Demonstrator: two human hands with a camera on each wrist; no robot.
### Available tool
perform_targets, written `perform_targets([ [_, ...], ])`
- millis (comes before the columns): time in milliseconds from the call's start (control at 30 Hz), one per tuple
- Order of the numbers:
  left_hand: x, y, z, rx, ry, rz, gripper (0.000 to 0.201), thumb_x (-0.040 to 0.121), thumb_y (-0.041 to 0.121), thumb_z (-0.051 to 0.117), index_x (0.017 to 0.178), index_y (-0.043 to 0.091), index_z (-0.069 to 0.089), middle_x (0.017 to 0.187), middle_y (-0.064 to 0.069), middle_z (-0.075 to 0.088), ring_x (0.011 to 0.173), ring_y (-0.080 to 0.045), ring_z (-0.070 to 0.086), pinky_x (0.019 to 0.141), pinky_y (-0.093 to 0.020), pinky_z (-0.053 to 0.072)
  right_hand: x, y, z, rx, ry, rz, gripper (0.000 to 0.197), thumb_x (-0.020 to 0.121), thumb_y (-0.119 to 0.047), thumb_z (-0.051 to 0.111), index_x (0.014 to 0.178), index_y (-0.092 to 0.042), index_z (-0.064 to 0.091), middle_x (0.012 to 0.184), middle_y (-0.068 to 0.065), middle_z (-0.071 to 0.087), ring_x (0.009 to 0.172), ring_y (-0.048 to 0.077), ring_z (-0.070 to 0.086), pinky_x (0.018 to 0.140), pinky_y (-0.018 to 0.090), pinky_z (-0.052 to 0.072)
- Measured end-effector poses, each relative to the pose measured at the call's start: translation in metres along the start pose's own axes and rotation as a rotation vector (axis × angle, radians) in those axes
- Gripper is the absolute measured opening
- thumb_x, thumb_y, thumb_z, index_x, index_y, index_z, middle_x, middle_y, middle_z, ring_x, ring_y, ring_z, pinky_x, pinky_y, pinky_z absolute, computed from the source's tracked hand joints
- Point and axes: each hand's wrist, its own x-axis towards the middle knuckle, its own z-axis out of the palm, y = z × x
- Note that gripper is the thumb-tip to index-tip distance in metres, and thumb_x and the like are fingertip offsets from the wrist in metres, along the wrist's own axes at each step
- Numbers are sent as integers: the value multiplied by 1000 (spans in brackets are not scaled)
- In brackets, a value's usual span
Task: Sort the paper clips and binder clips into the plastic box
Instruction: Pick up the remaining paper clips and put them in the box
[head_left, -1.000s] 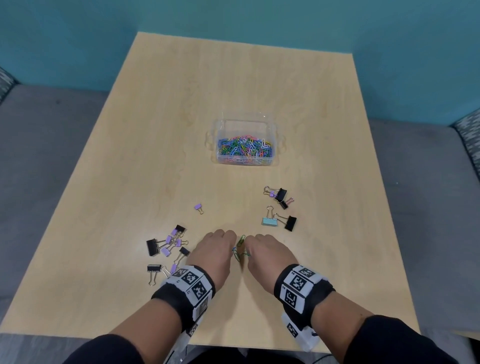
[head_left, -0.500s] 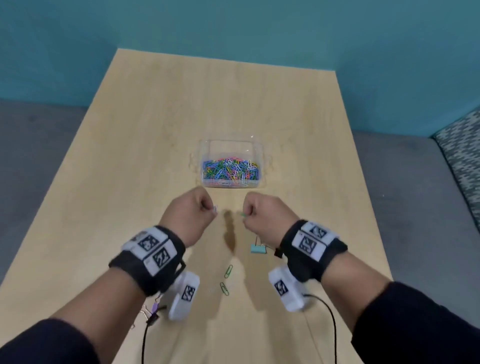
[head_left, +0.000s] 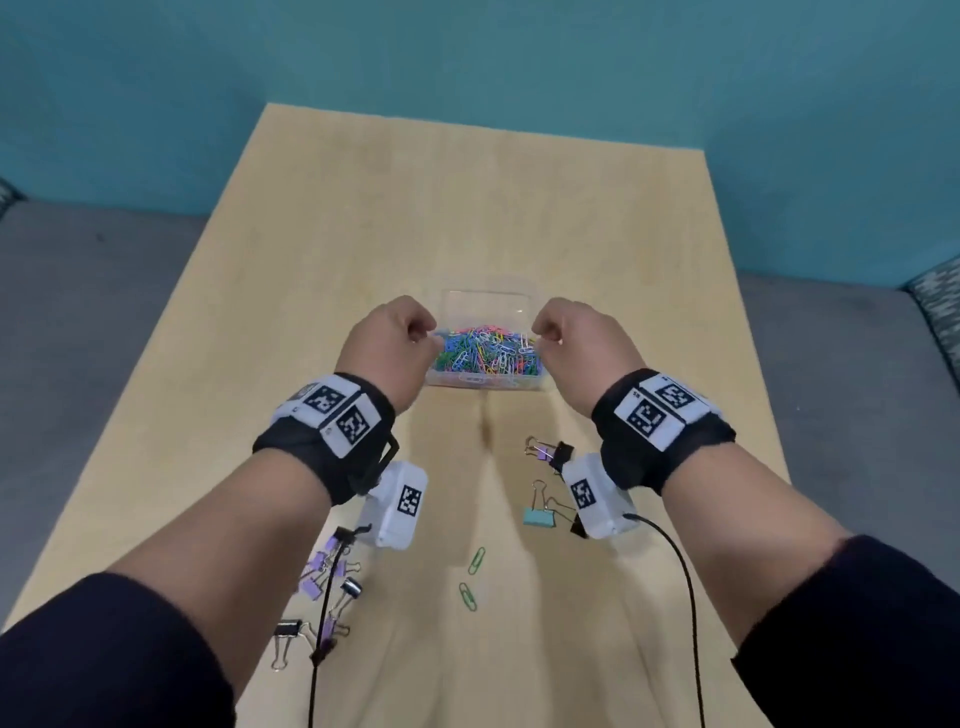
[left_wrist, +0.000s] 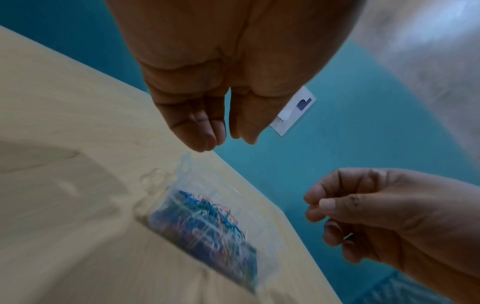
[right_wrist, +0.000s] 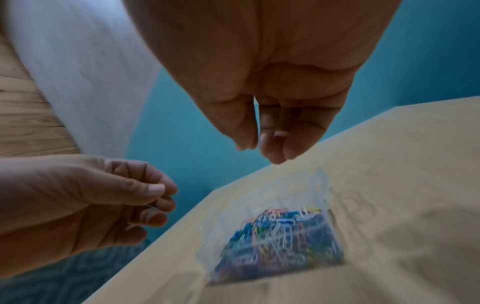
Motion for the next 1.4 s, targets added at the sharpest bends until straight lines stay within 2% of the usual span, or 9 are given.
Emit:
perform_targets([
  [167,-96,-30,17,182,-321,85,11,80,19,64,90,21,67,90,2,61,81,-19,59,74,-30,45,-97,10,39,-3,-275,-173,18,91,-14,48,102,-20,61,95,1,61,83,24,58,73,37,47],
  [300,-162,-57,38,283,-530,188,18,83,22,62,100,26,67,92,7,53,88,-17,55,77,-32,45,-152,19,80,-99,-508,-273,24,92,-16,47,113,-25,55,95,-7,44,92,21,51,71,31,38],
  [467,-191,-70,55,361,-476,319,28,72,13,71,97,25,66,83,2,54,74,-20,56,58,-32,49,-160,20,104,-135,-470,-303,36,91,-12,50,126,-23,50,107,4,48,92,26,49,72,39,47],
  [667,-197,-67,58,402,-355,-1,17,86,32,59,94,19,50,89,5,44,80,-17,45,66,-29,36,-159,13,106,-245,-495,-341,29,89,-19,57,117,-20,48,106,4,44,91,24,46,65,35,44],
  [867,-196,-61,66,397,-338,-55,10,88,19,54,81,18,48,84,4,47,79,-17,46,66,-29,38,-157,9,111,-244,-478,-295,13,89,-12,55,94,-18,44,94,2,44,79,22,43,64,39,47],
  [1067,-203,-62,68,371,-300,-75,7,89,14,51,86,18,47,86,3,45,78,-19,46,63,-29,33,-156,1,113,-253,-495,-195,13,85,-3,49,84,-15,45,93,3,43,81,23,46,68,41,50],
  [1133,-206,-64,67,381,-308,-49,8,88,11,51,91,18,50,86,4,44,78,-18,46,62,-28,31,-158,1,113,-255,-505,-182,14,83,-1,47,82,-15,45,93,3,42,84,22,44,69,41,50],
  [1267,-206,-68,68,417,-347,29,19,83,3,49,77,20,43,83,4,41,76,-18,42,55,-26,22,-163,4,115,-278,-526,-182,17,83,-1,46,79,-17,41,93,1,40,84,20,38,63,35,41],
  [1400,-206,-66,66,496,-416,125,21,81,-1,42,78,20,39,86,3,36,77,-17,36,63,-26,23,-169,6,113,-260,-518,-175,18,82,-2,45,80,-18,39,91,0,38,85,20,39,65,35,41],
])
